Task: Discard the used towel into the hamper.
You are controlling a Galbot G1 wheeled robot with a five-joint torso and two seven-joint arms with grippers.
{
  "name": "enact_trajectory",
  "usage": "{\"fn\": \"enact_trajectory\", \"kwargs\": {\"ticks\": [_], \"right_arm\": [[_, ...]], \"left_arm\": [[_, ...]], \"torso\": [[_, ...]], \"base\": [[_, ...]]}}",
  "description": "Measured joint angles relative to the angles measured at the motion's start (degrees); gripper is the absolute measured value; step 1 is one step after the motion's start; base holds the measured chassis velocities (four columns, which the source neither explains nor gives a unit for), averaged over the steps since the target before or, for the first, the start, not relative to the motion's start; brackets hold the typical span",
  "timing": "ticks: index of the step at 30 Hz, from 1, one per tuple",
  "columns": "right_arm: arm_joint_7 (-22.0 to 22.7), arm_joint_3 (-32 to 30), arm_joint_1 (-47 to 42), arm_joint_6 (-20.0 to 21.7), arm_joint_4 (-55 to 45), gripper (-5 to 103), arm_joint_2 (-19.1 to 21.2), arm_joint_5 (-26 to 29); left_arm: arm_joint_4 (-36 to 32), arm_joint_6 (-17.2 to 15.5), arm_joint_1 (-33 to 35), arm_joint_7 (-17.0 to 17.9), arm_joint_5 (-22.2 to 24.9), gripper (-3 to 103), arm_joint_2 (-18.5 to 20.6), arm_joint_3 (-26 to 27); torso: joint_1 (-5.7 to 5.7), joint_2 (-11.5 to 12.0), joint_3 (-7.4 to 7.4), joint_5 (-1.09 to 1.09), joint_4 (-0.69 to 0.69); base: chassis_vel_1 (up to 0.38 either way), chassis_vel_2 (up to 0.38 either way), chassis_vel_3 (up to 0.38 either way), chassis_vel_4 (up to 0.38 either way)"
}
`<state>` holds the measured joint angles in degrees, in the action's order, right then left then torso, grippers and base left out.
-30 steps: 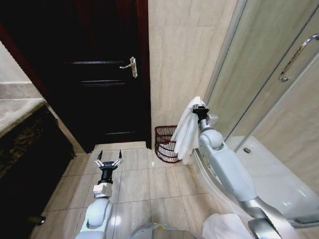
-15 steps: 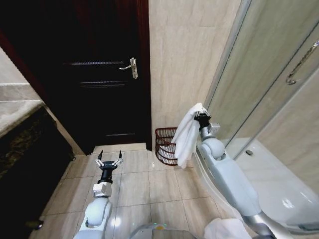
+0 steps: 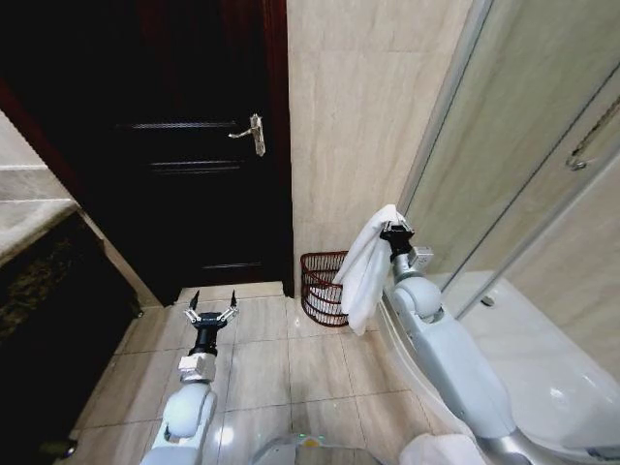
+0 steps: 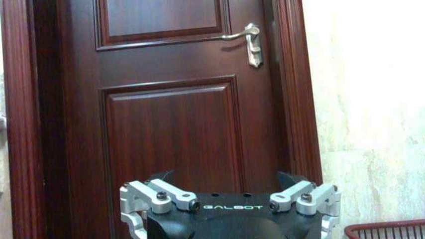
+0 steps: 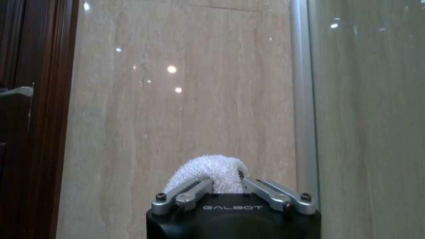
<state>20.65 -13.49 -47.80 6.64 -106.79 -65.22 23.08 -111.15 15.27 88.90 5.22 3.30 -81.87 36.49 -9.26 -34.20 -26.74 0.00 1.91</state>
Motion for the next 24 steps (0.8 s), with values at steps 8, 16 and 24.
{"fn": "enact_trajectory", "kwargs": {"ticks": [8,16,24], "right_arm": [[0.5,-0.2,-1.6,0.3,-2.2,2,0.7,0.1],[1.1,0.0,-2.7,0.8,-3.7,2,0.8,0.0],[1.5,1.4,1.0,1.7,-4.1,2,1.0,-0.4]], "left_arm": [[0.2,0.1,-0.3,0.0,0.0,100,-0.1,-0.2],[0.3,0.1,-0.6,-0.1,0.0,100,-0.2,-0.3],[0.9,0.2,-0.7,-0.1,-0.4,100,-0.7,0.0]], "torso": [[0.00,0.0,-0.01,0.00,-0.01],[-0.01,0.0,-0.01,0.00,0.00],[-0.02,0.0,-0.02,0.02,-0.02]], "base": [[-0.049,0.041,0.052,-0.041],[-0.046,0.062,0.058,-0.053],[-0.013,0.008,0.011,-0.017]]}}
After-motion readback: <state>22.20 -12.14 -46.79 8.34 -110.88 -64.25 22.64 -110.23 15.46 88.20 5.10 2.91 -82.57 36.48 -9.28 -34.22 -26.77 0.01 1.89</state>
